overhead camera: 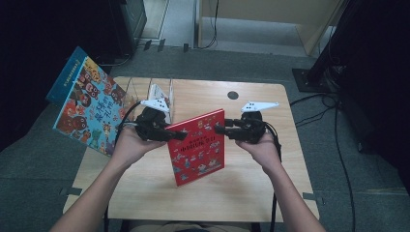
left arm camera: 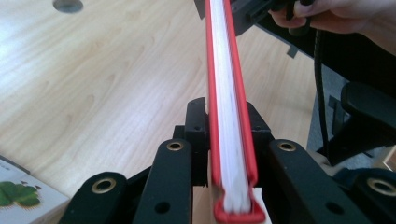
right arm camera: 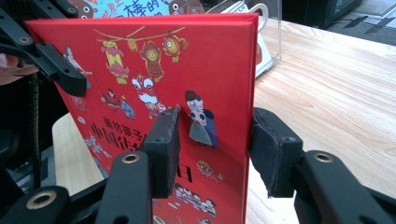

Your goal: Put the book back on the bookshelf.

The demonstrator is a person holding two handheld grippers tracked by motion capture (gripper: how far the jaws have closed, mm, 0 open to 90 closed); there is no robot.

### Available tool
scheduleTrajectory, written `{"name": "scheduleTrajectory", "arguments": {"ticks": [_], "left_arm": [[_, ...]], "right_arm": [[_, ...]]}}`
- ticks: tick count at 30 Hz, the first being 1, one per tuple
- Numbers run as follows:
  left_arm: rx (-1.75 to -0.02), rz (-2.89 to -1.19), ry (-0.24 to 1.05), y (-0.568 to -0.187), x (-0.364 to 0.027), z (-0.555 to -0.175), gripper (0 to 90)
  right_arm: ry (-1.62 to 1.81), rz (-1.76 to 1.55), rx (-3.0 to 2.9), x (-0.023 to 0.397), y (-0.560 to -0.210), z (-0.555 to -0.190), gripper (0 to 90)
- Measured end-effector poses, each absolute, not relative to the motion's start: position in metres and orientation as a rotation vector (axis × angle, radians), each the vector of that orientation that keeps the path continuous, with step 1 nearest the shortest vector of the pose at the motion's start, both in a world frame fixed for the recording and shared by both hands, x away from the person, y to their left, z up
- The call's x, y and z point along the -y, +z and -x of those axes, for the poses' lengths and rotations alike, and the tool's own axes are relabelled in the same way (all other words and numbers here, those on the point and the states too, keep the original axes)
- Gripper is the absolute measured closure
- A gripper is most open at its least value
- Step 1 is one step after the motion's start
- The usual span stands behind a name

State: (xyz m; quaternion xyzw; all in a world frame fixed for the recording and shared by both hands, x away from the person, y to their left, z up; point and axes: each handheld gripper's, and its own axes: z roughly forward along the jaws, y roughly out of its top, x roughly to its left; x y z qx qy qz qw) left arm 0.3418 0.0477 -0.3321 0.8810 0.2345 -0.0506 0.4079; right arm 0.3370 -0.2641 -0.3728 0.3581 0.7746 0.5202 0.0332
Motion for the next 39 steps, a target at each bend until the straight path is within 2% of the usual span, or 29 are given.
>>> {"name": "scheduleTrajectory", "arguments": {"ticks": [12, 16, 22, 31, 39], "left_arm": [[-0.617, -2.293, -0.202, -0.326, -0.034, -0.357, 78.5], [-0.639, -2.33, -0.274, -0.327, -0.026, -0.362, 77.3], [-0.654, -2.356, -0.262, -0.324, -0.02, -0.362, 80.0], [-0.679, -2.302, -0.222, -0.308, -0.036, -0.362, 80.2], [-0.713, -2.275, -0.184, -0.288, -0.065, -0.359, 80.2]], "right_arm": [[1.594, -1.102, -2.379, 0.26, -0.373, -0.336, 53.1], [1.612, -1.087, -2.389, 0.261, -0.374, -0.336, 52.9], [1.586, -1.063, -2.39, 0.263, -0.379, -0.335, 50.3], [1.559, -1.025, -2.338, 0.272, -0.39, -0.326, 47.6], [1.52, -1.017, -2.321, 0.271, -0.412, -0.317, 44.5]]}}
